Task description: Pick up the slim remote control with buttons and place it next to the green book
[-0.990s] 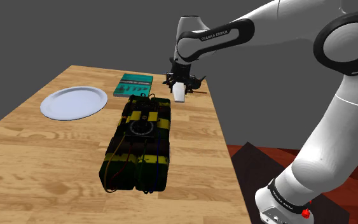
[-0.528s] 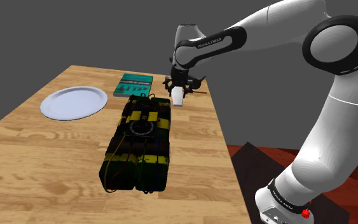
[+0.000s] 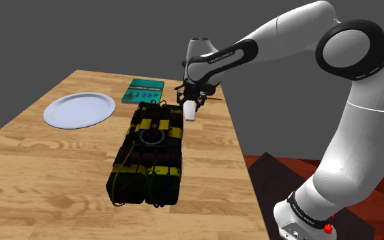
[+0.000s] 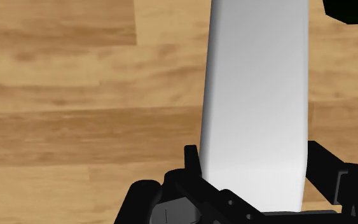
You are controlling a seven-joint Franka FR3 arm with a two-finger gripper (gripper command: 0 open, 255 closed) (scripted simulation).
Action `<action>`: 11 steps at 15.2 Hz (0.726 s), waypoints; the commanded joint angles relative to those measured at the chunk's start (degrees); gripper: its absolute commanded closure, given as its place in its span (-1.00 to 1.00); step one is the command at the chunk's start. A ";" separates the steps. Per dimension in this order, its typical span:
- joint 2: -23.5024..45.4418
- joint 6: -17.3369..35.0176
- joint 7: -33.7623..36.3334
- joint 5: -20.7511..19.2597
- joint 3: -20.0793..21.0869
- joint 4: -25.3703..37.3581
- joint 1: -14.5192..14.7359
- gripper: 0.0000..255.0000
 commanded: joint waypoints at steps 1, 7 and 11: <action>0.43 0.55 0.09 -0.15 -0.06 -0.08 0.05 1.00; 0.43 0.55 0.09 -0.15 -0.06 -0.08 0.05 1.00; 0.44 0.55 0.09 -0.15 -0.06 -0.07 0.05 -1.00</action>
